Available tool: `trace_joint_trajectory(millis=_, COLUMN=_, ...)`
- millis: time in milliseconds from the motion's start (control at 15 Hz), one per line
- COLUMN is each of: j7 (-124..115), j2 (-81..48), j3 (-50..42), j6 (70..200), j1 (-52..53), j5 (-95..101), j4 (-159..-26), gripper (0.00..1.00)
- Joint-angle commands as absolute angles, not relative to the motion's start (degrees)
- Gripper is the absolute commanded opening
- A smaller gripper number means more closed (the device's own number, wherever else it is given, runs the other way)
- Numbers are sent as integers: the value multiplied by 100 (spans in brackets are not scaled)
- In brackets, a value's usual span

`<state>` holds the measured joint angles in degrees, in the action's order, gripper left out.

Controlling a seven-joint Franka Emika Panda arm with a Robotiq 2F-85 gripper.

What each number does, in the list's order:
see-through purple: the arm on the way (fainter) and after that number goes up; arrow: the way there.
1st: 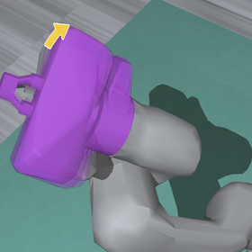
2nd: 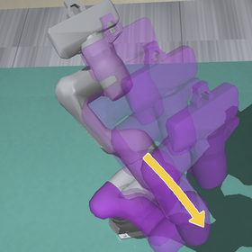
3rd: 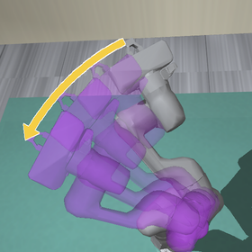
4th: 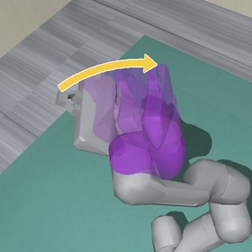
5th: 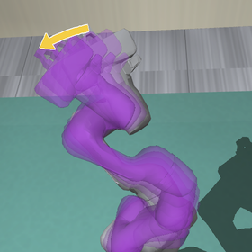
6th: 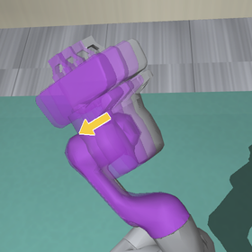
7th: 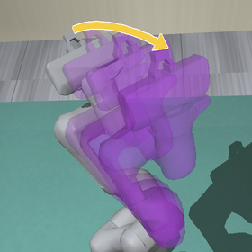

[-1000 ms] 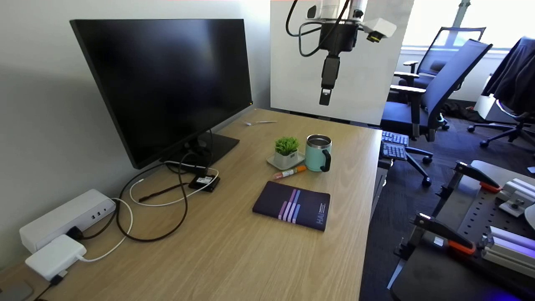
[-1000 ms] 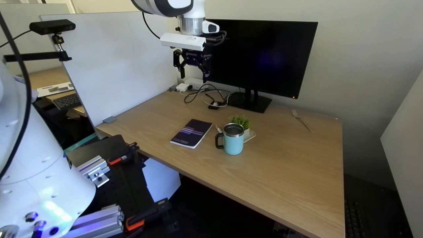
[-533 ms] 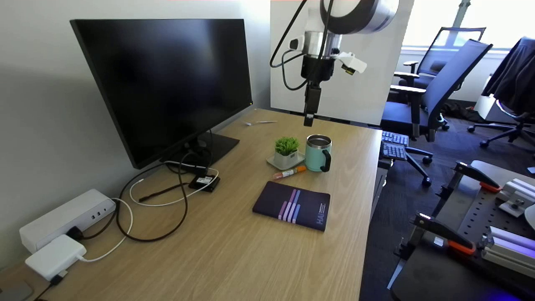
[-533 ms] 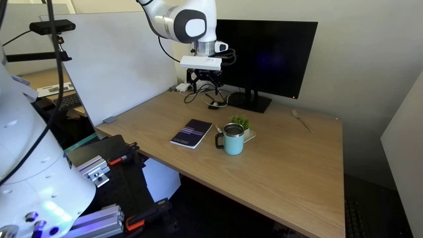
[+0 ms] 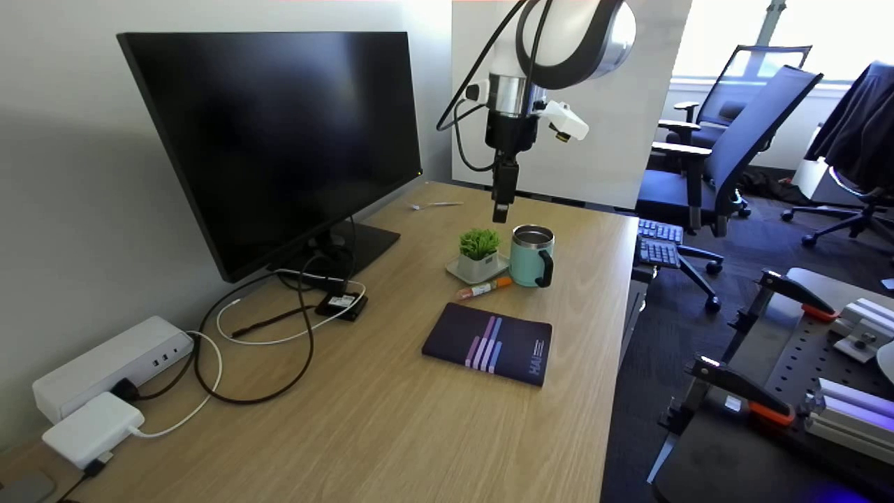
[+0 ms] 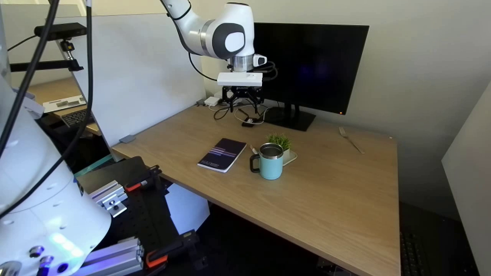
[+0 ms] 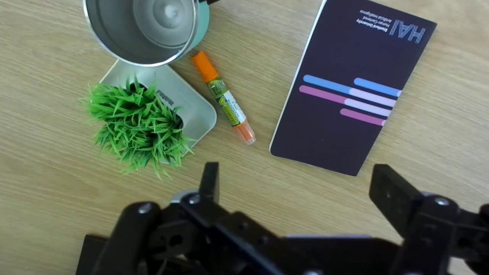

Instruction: Pick up the orange marker and put it in the blue cup

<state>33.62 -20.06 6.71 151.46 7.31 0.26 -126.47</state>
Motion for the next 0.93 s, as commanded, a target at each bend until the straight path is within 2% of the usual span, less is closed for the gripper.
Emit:
trace_joint_trajectory(millis=0, j7=3260, j2=-2014, j3=875, j6=15132, j1=521, j5=166, j4=-12637, gripper=100)
trace_joint_trajectory(millis=467, j7=3414, j2=-2176, j3=986, j6=15210, j1=505, j5=181, j4=-12582, gripper=100)
trace_joint_trajectory(millis=867, j7=3502, j2=-2804, j3=1078, j6=15996, j1=638, j5=925, j4=-12488, gripper=100)
